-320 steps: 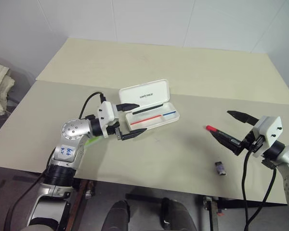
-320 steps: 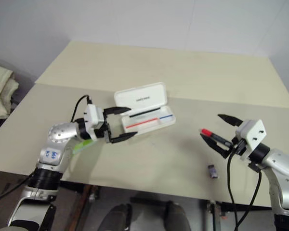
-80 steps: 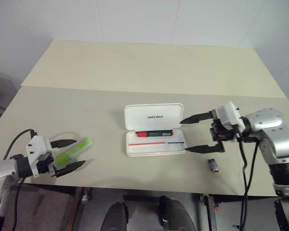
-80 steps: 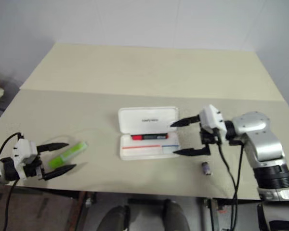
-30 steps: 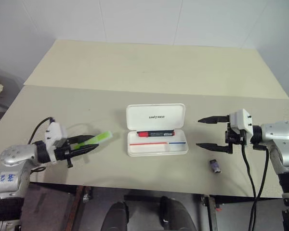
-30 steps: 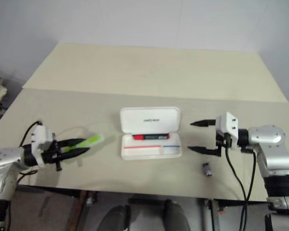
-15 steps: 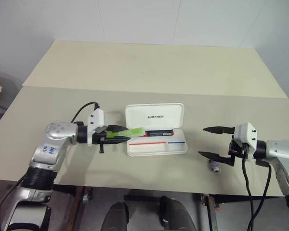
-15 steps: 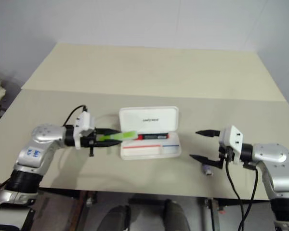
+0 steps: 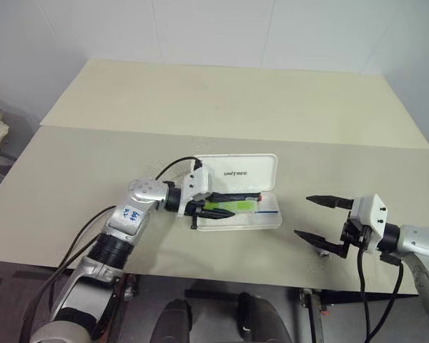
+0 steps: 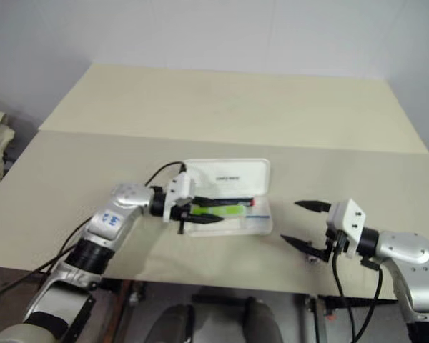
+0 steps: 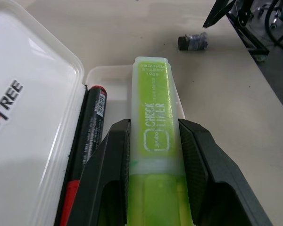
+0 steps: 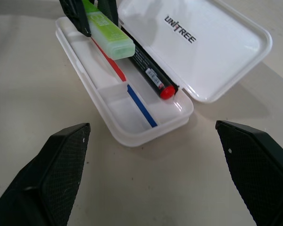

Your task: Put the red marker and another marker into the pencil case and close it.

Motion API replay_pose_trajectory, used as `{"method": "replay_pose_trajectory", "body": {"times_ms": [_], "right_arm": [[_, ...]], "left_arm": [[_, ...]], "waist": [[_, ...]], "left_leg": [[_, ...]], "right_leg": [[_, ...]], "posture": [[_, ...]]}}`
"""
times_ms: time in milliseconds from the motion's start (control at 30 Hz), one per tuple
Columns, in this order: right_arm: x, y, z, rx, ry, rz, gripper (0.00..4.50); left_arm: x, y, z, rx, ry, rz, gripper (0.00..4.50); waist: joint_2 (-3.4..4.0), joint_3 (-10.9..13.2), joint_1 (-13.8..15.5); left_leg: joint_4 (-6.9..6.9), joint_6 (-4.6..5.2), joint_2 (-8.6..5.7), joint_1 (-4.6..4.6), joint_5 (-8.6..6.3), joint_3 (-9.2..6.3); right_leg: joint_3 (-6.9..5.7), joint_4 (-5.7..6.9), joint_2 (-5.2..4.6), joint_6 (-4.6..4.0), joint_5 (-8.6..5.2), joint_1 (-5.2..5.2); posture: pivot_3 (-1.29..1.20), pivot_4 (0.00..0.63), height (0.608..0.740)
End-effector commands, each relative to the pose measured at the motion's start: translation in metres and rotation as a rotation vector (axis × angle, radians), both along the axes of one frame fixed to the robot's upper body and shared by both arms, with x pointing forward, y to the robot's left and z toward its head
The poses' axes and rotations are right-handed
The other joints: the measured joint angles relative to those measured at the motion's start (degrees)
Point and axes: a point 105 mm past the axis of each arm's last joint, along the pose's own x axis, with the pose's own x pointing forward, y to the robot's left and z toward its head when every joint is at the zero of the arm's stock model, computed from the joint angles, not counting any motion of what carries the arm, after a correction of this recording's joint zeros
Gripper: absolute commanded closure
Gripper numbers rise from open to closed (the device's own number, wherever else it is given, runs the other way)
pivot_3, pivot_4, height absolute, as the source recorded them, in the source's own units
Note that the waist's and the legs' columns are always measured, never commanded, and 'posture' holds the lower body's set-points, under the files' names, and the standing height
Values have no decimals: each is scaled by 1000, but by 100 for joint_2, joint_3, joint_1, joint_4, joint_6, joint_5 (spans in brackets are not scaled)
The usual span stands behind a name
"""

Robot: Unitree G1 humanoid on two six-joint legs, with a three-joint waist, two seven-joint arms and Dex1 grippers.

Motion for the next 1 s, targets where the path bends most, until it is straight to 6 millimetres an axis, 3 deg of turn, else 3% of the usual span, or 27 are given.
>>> {"method": "replay_pose_trajectory", "body": {"times_ms": [33,533,567,833,1000], "right_arm": [[-3,-1,15,17,-65,-18,0],[-4,0,15,21,-68,-34,0],[-4,0,14,22,-67,-33,0],[-1,3,15,25,-66,-22,0],[0,4,15,29,-65,-22,0]], "left_arm": [[-3,-2,0,24,-20,-25,3379],[5,8,-12,86,9,28,3379],[6,7,-11,83,3,26,2633],[1,-2,2,25,43,-10,19],[-2,-3,11,-6,29,-31,19]], "waist": [[0,0,3],[0,0,4],[0,0,3],[0,0,4],[0,0,4]], "left_leg": [[4,1,0,0,-1,1],[20,21,-1,3,-12,32],[20,22,-1,3,-13,35],[21,28,-1,2,-16,43],[21,31,-1,2,-18,46]], "right_leg": [[2,0,0,-2,-1,1],[50,-25,8,-15,-7,10],[52,-26,8,-13,-6,10],[60,-38,9,-5,-1,10],[62,-39,9,-5,0,9]], "posture": [[0,150,740],[0,150,740],[0,150,740],[0,150,740],[0,150,740]]}}
